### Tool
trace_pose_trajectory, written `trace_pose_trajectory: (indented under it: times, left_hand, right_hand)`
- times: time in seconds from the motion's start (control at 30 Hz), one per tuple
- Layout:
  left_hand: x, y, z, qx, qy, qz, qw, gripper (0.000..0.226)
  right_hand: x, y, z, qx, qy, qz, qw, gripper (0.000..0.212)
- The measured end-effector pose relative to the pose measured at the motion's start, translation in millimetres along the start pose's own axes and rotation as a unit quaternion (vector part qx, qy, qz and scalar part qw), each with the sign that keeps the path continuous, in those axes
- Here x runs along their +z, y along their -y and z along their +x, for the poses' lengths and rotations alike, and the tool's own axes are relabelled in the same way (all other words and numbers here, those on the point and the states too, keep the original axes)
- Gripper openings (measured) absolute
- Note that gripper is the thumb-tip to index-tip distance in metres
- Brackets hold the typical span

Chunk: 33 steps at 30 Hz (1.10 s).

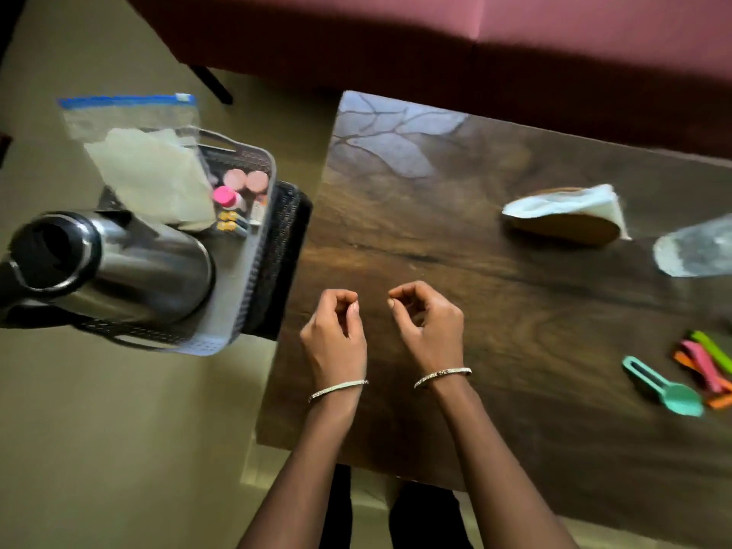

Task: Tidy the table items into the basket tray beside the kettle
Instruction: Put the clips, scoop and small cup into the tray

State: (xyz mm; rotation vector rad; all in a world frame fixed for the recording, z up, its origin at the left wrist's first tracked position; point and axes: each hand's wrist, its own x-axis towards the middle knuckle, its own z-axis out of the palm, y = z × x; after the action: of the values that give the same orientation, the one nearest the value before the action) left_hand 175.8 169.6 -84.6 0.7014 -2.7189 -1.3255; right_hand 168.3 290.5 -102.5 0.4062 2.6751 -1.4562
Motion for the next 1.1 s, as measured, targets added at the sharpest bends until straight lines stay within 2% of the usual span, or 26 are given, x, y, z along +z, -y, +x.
trace_pose_trajectory:
  times: [0.3,0.53,0.63,0.77,0.83,0.93,1.0,1.1]
  left_hand:
    - [102,-69,-125,0.040,0.141,-0.030,0.989,0.010]
    - [173,-116,-203,0.104,0.220,0.046,0.969,0.011]
    - [197,-129,-224,0.138,0.264,0.078,0.951,0.009]
    - [229,-147,-245,0.191,0.291,0.115,0.930,0.009]
    - [244,-157,-247,0.227,0.293,0.136,0.919,0.010]
    - [268,-172,-242,0.277,0.297,0.165,0.899,0.012]
    - [287,-181,-238,0.299,0.300,0.181,0.887,0.014]
    - [318,-192,-231,0.347,0.318,0.229,0.852,0.023]
  right_hand:
    - [-165,-100,-53,0.066,-0.090,0.015,0.994,0.007]
    - [-276,-172,-92,0.116,-0.157,0.019,0.980,0.008]
    - [-310,-200,-104,0.164,-0.223,0.026,0.960,0.010]
    - [-346,-240,-113,0.259,-0.325,0.080,0.906,0.003]
    - [-359,-258,-113,0.302,-0.347,0.093,0.883,0.004]
    - [-374,-277,-108,0.333,-0.361,0.084,0.867,0.008]
    - [-382,-287,-102,0.330,-0.366,0.070,0.867,0.006]
    - [-390,-294,-88,0.279,-0.339,-0.002,0.899,0.004]
